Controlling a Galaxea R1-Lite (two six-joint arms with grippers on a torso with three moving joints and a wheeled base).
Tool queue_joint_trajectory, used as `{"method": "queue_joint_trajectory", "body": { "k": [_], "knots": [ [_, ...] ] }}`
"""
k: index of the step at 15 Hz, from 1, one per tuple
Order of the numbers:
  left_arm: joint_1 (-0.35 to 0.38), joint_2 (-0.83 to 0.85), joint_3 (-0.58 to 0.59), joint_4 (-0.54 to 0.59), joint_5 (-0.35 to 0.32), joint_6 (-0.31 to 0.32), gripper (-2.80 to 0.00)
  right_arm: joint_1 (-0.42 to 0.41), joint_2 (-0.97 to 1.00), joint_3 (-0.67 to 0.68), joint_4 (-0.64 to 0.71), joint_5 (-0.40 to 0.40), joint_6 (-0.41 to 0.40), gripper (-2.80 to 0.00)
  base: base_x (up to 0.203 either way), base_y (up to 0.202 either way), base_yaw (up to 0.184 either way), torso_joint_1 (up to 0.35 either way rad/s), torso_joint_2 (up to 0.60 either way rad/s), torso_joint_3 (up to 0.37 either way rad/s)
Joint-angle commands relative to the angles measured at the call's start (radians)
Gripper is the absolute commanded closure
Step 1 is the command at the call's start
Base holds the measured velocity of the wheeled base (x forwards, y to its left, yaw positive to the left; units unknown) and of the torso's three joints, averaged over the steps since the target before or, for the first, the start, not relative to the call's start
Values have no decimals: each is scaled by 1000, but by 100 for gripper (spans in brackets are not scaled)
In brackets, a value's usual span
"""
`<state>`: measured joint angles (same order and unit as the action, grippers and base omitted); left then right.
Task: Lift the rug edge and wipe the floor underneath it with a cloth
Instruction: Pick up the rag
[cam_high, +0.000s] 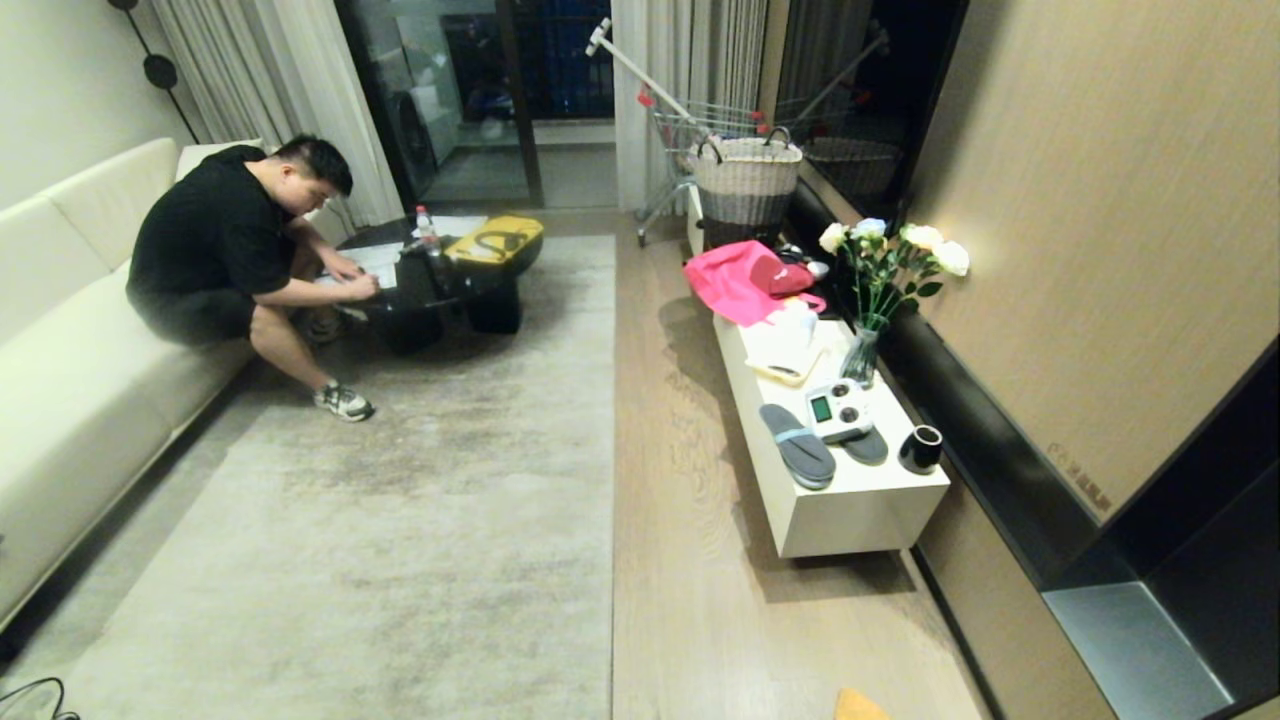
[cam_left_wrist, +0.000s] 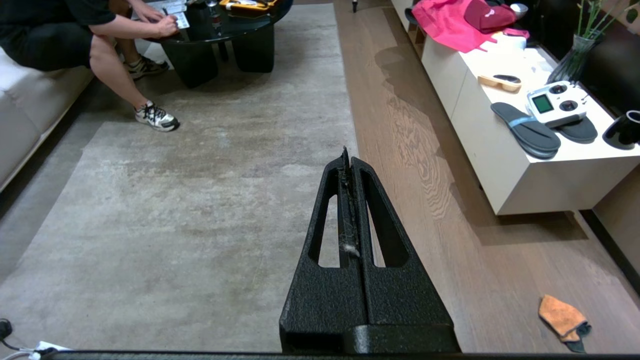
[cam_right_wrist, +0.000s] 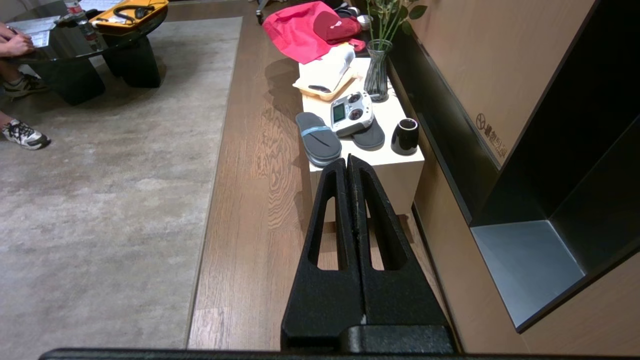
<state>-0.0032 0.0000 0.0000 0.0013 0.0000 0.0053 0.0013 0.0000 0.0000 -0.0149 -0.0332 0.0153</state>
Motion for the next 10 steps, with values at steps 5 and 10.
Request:
{"method": "queue_joint_trajectory", "body": {
  "k": [5,10],
  "knots": [
    [0,0,0,-1,0,-1,0,0,2,0,0,-1,0,0,0,0,0,0,0,0],
    [-1,0,0,-1,0,-1,0,0,2,0,0,-1,0,0,0,0,0,0,0,0]
  ]
}}
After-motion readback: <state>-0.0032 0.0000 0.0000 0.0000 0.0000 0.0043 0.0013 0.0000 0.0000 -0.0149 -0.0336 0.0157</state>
